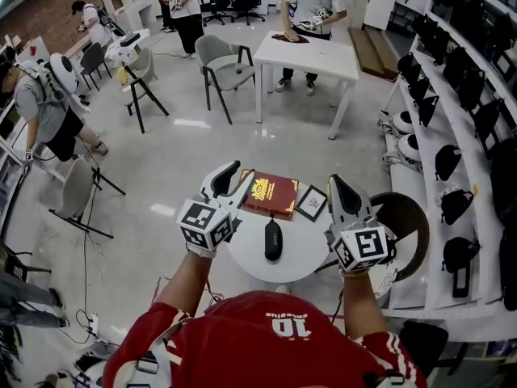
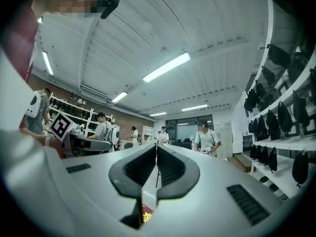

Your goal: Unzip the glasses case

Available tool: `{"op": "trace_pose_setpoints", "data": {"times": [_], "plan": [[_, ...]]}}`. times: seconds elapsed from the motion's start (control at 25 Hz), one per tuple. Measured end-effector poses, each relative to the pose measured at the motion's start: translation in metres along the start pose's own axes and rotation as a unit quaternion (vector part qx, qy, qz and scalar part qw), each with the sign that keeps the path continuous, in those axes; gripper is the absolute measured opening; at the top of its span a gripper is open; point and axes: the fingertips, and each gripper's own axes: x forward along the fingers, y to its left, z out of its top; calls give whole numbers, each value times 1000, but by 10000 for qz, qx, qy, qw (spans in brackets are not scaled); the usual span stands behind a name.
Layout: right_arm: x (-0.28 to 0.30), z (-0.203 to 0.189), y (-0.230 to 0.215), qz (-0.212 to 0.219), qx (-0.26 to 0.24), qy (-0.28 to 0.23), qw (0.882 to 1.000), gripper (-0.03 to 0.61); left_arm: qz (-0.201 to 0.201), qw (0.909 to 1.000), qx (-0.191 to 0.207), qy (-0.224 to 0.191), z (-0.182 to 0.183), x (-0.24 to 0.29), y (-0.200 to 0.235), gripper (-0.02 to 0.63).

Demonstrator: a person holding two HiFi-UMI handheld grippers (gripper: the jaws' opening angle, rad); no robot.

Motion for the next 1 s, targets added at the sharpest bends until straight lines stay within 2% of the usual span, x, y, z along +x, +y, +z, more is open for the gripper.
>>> {"op": "trace_pose_setpoints", "data": {"times": [0.52,0.72,1.0], "plan": [[-10,12,5,-178,-33,-81,9998,17,323,9990,100,-278,21,-12,3,78],[-13,17,9,-221,-21,-134,9997,17,380,9987,114,-329,25,-18,5,9],[-20,20,5,-369,18,-214,9991,17,412,9978,292,-427,29,-22,1,8]]}}
